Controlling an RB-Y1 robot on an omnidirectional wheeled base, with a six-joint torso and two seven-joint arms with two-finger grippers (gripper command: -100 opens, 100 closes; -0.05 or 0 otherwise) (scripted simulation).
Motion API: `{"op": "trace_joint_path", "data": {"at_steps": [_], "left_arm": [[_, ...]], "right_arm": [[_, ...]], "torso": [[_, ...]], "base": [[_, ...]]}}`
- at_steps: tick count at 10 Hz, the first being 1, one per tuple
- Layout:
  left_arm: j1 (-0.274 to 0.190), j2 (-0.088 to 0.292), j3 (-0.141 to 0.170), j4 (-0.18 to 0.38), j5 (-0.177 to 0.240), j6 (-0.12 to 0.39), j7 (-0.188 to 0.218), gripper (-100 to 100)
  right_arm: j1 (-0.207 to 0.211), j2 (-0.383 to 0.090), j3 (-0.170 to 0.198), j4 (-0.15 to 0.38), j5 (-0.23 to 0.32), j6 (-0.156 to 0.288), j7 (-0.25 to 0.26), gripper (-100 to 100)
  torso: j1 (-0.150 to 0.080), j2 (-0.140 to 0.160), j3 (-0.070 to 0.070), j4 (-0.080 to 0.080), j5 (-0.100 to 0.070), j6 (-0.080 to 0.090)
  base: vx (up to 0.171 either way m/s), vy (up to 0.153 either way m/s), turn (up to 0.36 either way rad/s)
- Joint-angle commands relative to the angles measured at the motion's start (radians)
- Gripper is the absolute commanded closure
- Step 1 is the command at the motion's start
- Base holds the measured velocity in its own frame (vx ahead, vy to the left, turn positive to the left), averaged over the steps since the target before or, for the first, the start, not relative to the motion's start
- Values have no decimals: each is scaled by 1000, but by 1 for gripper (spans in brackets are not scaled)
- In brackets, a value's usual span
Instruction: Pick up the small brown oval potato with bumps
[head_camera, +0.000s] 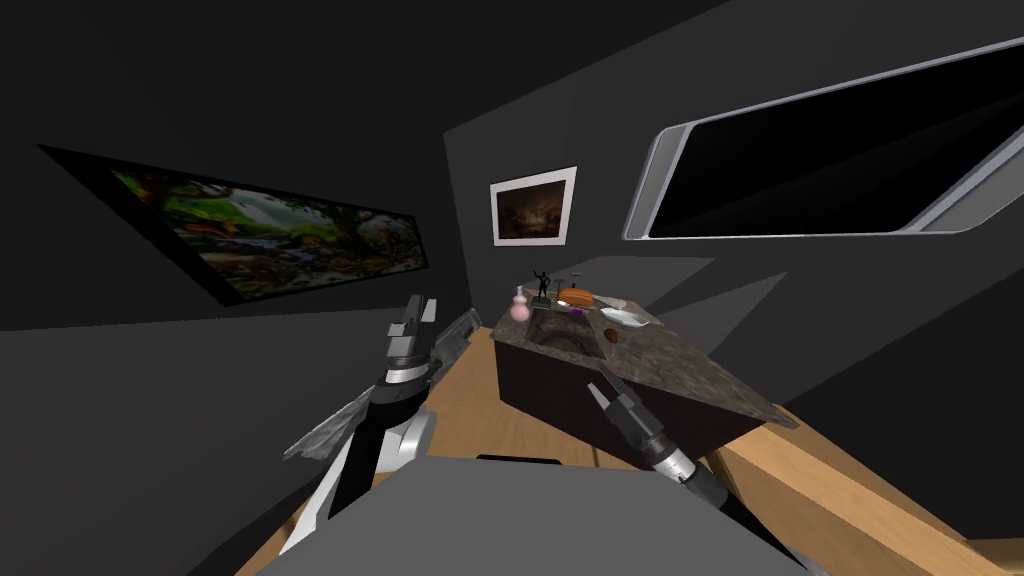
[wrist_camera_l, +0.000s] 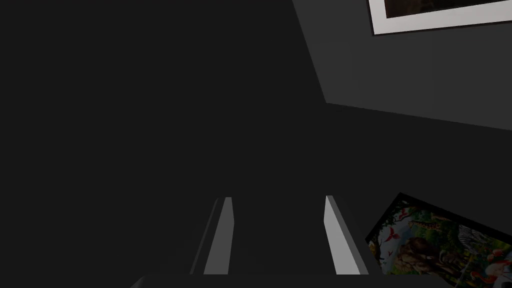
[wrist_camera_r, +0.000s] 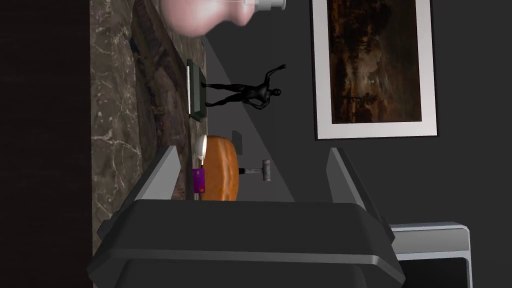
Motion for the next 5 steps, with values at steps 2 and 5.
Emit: {"op": "trace_joint_path", "data": {"at_steps": [2, 5], "left_arm": [[0, 0, 0, 0, 0, 0, 0, 0], [0, 0, 0, 0, 0, 0, 0, 0]], "right_arm": [[27, -77, 18, 18, -34, 8, -8, -100], [77, -163, 44, 51, -98, 20, -23, -100]], "torso": [[1, 1, 1, 0, 0, -1], [0, 1, 1, 0, 0, 0]], "base": [[-67, 41, 137], [-63, 37, 134]]}}
